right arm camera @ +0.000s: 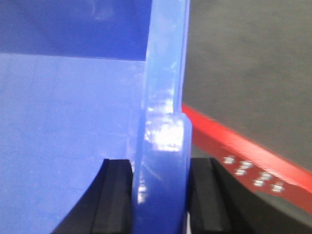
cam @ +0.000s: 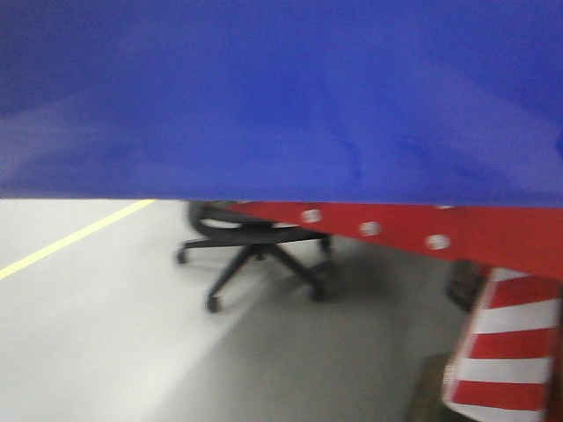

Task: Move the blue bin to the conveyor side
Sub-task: 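Carry the bin with both grippers while the base drives to the conveyor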

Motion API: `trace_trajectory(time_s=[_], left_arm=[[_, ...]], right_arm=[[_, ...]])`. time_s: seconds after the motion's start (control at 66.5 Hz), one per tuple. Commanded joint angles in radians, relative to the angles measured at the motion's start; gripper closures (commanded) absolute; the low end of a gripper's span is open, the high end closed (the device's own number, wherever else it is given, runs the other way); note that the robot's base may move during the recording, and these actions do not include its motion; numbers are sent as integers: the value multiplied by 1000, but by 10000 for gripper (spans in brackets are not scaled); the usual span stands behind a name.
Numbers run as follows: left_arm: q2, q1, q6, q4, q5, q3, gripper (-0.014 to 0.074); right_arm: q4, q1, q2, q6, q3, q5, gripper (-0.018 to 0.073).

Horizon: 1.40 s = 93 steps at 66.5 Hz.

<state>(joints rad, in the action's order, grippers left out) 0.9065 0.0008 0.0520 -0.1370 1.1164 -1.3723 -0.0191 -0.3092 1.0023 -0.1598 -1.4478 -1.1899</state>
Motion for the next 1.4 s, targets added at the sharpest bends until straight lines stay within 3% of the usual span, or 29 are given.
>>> trace_trajectory(time_s=[0.0, 1.384], left_arm=[[-14, -1, -13, 56, -95, -16, 615], [-12, -1, -13, 74, -95, -16, 615]], right_arm=[[-100, 7, -18, 11, -13, 77, 640], [-100, 7, -18, 11, -13, 77, 640]])
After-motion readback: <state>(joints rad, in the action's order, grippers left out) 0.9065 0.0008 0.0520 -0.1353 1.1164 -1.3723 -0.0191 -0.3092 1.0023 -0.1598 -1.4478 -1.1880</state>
